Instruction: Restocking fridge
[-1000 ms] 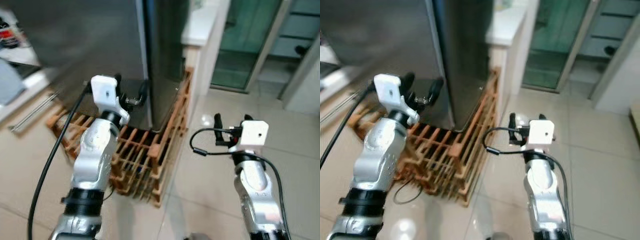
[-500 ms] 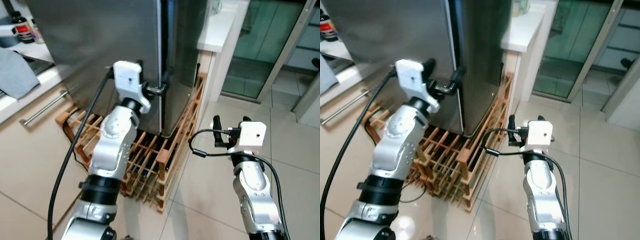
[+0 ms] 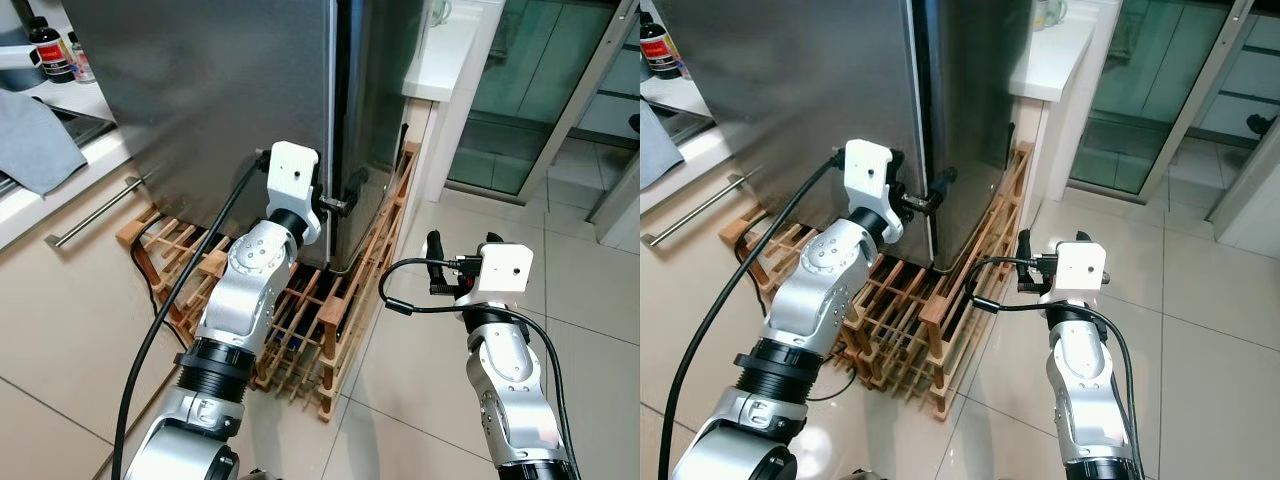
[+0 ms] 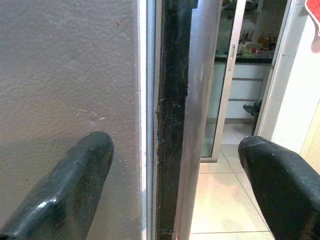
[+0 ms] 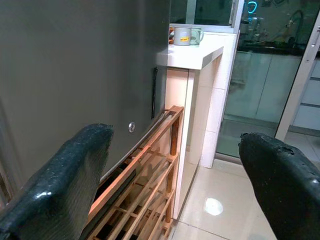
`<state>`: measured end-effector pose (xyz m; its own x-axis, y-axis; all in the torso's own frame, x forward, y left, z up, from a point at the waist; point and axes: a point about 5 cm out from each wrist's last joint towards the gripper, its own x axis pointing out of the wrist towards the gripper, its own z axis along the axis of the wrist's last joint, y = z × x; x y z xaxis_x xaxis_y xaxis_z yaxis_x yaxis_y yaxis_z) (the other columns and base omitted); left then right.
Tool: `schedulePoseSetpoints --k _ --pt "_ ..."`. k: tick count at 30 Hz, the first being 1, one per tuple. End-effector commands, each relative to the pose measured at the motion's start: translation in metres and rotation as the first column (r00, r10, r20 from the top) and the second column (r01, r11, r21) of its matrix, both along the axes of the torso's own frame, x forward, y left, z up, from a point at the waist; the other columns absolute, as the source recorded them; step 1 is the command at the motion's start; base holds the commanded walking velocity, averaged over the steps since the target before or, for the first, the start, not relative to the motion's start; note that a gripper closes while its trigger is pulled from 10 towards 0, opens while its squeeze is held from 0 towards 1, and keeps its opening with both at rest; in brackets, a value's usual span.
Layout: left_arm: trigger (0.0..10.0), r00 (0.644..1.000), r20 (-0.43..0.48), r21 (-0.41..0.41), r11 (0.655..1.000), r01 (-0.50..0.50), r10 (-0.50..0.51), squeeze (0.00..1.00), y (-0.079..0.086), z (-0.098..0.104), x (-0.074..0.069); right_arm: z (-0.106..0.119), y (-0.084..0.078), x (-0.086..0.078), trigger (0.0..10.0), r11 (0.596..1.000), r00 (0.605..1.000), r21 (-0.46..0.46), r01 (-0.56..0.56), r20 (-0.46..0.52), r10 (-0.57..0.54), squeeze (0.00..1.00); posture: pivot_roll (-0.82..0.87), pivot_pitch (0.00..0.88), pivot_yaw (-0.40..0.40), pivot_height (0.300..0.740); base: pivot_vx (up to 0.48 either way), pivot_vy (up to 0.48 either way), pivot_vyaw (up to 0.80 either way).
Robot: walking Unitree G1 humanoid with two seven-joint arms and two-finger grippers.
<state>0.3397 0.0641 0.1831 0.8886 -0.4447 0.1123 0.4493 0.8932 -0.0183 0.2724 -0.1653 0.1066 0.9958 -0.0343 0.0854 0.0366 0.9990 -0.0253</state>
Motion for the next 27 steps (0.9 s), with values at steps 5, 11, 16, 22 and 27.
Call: schedulePoseSetpoints --k 5,11,16,22,27 --pt "10.0 1.0 0.011 0.001 1.0 0.027 -0.027 0.0 -0.006 0.005 0.001 -0.001 -0.002 0.0 10.0 1.0 1.0 -0.012 0.002 -0.009 -0.002 0.03 -0.13 0.0 0.042 0.74 0.0 0.0 0.0" --pt "10.0 0.998 0.013 -0.002 0.998 0.058 -0.058 0.0 -0.013 0.007 0.002 -0.002 -0.002 0.0 10.0 1.0 1.0 -0.011 0.005 -0.011 -0.005 0.04 -0.13 0.0 0.047 0.74 0.0 0.0 0.0" --pt "10.0 0.998 0.012 0.002 0.998 0.068 -0.068 0.0 -0.017 0.007 0.004 -0.003 -0.001 0.0 10.0 1.0 1.0 -0.011 0.005 -0.011 -0.005 0.03 -0.13 0.0 0.048 0.74 0.0 0.0 0.0" --pt "10.0 0.998 0.003 0.001 0.998 0.069 -0.069 0.0 -0.018 0.007 0.008 -0.001 -0.003 0.001 10.0 1.0 1.0 -0.015 0.009 -0.007 -0.009 0.03 -0.14 0.0 0.047 0.74 0.0 0.0 0.0" --pt "10.0 0.997 -0.002 -0.013 0.996 0.083 -0.083 0.0 -0.025 0.007 0.009 -0.001 -0.005 0.001 10.0 1.0 1.0 -0.02 0.011 -0.008 -0.011 0.04 -0.15 0.0 0.045 0.74 0.0 0.0 0.0"
